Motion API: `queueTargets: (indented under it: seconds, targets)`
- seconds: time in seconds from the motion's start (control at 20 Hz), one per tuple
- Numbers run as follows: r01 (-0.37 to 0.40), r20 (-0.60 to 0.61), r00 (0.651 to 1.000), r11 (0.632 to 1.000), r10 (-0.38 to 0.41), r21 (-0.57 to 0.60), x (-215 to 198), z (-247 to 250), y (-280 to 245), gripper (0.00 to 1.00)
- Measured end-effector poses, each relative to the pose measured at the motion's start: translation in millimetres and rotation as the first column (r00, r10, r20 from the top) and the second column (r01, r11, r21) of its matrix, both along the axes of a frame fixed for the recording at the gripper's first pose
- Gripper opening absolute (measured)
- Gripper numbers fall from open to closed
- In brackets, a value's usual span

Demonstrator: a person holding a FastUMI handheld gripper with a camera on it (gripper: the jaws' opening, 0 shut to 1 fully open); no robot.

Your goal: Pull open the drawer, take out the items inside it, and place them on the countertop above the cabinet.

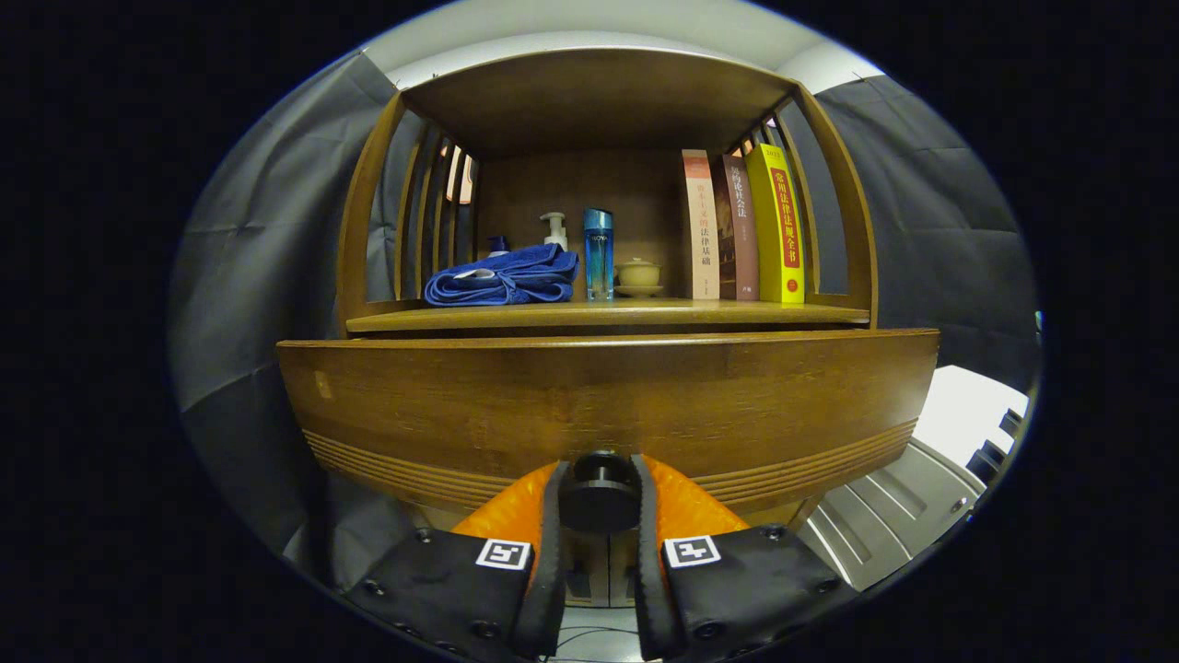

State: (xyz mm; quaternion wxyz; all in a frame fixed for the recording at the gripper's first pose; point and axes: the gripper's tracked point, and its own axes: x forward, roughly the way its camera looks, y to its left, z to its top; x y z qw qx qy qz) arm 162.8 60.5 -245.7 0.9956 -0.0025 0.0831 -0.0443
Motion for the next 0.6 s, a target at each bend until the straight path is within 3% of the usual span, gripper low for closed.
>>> queueTargets:
  seconds: [0.6]
  targets:
    - [-0.012, -0.021, 1.0, 1.0, 0.012, 0.02, -41.2, 6.1, 4.4, 0.39]
